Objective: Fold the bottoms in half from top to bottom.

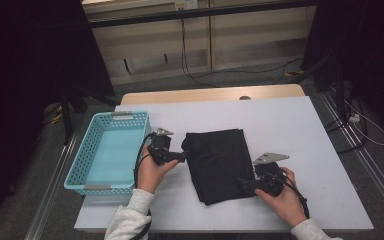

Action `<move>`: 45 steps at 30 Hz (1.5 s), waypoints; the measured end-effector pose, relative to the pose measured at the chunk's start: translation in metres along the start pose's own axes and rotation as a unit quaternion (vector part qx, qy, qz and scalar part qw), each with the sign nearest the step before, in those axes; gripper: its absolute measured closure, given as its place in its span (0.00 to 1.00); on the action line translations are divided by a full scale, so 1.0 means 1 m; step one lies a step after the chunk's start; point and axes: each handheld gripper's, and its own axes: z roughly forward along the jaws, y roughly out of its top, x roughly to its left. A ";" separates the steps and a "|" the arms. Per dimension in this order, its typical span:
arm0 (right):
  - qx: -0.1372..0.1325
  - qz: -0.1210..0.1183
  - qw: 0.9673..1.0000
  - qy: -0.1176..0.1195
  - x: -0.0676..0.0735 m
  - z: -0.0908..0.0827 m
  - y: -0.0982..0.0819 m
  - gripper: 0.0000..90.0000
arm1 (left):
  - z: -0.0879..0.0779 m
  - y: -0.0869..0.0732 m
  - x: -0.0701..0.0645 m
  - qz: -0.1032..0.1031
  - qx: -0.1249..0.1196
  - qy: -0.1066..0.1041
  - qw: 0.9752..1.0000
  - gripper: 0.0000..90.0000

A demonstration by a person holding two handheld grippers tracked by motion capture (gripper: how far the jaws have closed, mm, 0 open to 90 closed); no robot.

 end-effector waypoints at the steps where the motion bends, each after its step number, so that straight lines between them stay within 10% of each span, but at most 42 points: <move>1: -0.001 0.000 1.000 0.000 0.001 0.000 0.000 0.29 | 0.000 0.000 0.000 0.000 0.000 0.000 1.000 0.17; 23: -0.025 0.033 0.999 -0.018 0.014 0.000 -0.004 0.55 | 0.000 0.001 0.000 0.000 -0.002 0.000 1.000 0.16; 31: -0.031 0.039 0.999 0.015 0.016 0.004 -0.002 0.84 | 0.000 0.001 0.000 -0.001 0.001 -0.003 1.000 0.16; 45: -0.025 0.039 0.998 0.037 0.011 0.001 0.003 0.88 | 0.002 0.007 0.010 -0.031 -0.009 -0.003 0.999 0.08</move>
